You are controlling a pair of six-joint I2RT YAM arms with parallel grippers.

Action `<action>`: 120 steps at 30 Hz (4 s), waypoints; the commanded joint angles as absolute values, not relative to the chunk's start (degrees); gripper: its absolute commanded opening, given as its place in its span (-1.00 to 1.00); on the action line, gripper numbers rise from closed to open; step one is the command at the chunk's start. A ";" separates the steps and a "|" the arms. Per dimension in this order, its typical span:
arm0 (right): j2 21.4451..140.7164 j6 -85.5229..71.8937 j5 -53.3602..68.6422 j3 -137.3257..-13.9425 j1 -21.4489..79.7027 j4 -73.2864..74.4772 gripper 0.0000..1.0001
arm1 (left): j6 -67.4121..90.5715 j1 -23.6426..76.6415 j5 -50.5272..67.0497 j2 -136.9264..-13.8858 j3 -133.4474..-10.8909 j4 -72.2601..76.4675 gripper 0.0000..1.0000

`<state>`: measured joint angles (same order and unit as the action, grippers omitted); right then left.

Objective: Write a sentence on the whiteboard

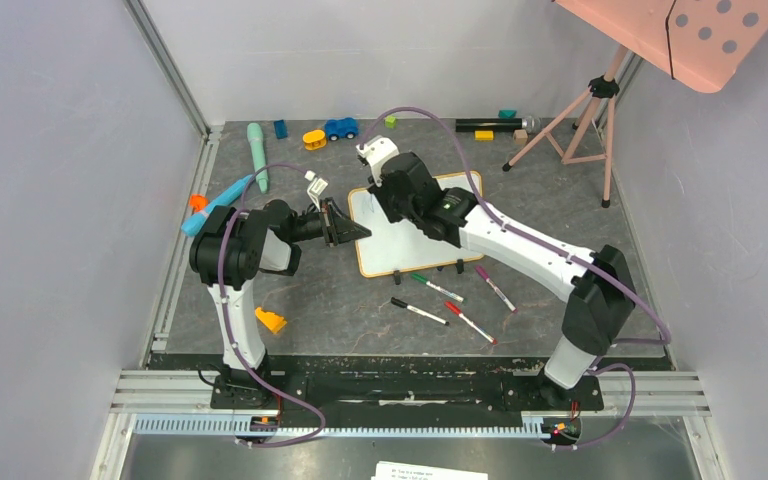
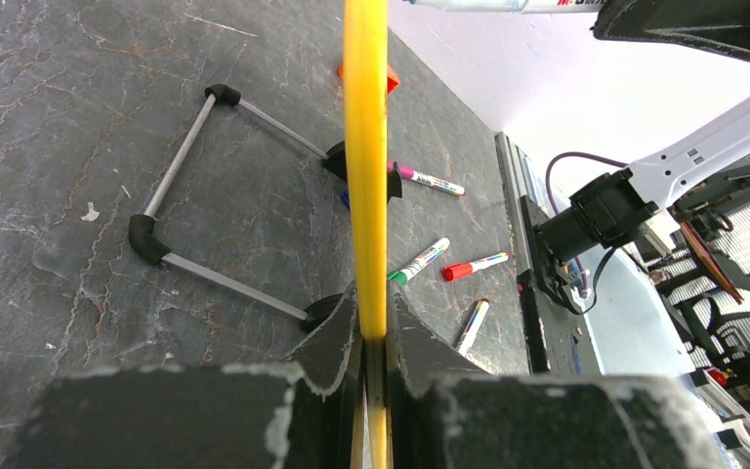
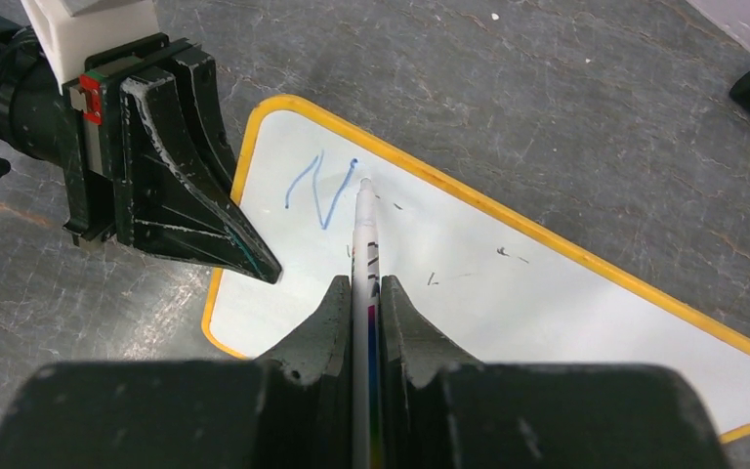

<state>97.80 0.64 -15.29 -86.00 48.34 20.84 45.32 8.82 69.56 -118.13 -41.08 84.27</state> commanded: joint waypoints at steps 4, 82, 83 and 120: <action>92.33 0.48 -14.65 -80.99 48.00 17.59 -1.00 | 41.40 9.14 70.93 -116.35 -41.31 89.21 -0.91; 94.90 0.08 -22.18 -81.30 47.64 20.03 -1.00 | 41.38 9.14 70.84 -116.15 -41.02 89.21 -0.91; 94.90 0.09 -22.19 -81.30 47.55 20.03 -1.00 | 41.44 9.14 70.85 -116.19 -40.98 89.21 -0.91; 97.81 0.44 -21.89 -86.37 47.02 20.36 -1.00 | 41.44 9.22 70.84 -116.16 -41.01 89.23 -0.92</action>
